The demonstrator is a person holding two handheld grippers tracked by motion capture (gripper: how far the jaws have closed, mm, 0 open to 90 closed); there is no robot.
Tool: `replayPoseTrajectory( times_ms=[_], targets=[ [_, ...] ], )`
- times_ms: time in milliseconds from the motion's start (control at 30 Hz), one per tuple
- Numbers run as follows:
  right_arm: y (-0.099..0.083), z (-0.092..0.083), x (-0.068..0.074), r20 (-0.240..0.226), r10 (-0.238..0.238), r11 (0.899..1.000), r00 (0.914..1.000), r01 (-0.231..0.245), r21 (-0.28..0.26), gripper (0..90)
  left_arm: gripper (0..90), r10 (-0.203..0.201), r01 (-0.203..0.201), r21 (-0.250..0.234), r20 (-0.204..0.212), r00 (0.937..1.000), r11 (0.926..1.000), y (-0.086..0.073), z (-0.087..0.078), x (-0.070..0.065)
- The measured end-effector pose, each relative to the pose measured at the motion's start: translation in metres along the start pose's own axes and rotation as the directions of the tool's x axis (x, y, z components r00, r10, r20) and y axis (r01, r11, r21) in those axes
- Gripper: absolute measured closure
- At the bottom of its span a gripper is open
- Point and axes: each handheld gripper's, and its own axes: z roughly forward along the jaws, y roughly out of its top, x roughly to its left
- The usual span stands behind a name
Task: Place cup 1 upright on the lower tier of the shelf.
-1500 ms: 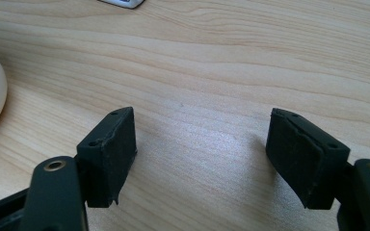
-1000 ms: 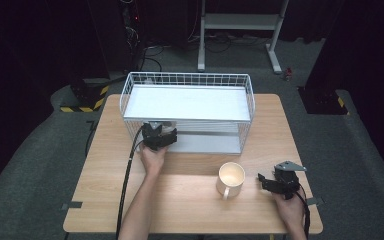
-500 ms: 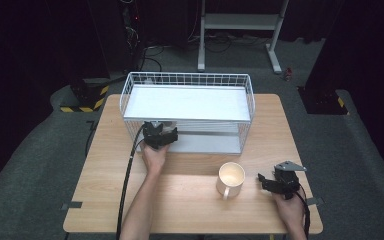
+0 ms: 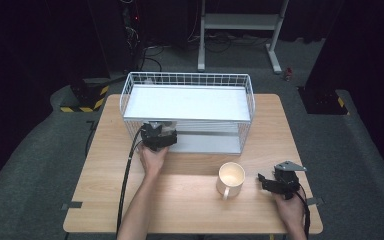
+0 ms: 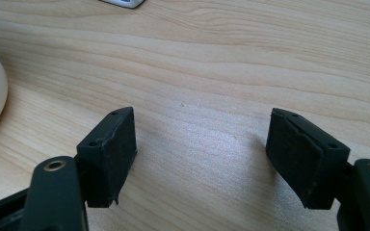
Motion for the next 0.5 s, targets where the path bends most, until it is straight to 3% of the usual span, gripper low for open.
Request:
replayPoseTrajectory(
  times_ms=[133, 333, 500],
  targets=[
    [0.0, 0.0, 0.0, 0.0, 0.0, 1.0, 1.0, 0.0, 0.0, 26.4, 14.7, -0.028, 0.028, -0.006, -0.021, 0.9994, 0.9996, -0.004, -0.005, -0.003],
    [0.0, 0.0, 0.0, 0.0, 0.0, 1.0, 1.0, 0.0, 0.0, 26.4, 17.1, -0.017, 0.017, 0.007, -0.004, 0.9998, 0.9998, -0.012, -0.013, -0.003],
    [0.0, 0.0, 0.0, 0.0, 0.0, 1.0, 1.0, 0.0, 0.0, 26.4, 25.8, -0.004, 0.004, 0.008, -0.029, 0.9996, 1.0, -0.017, -0.017, -0.006]
  ],
)
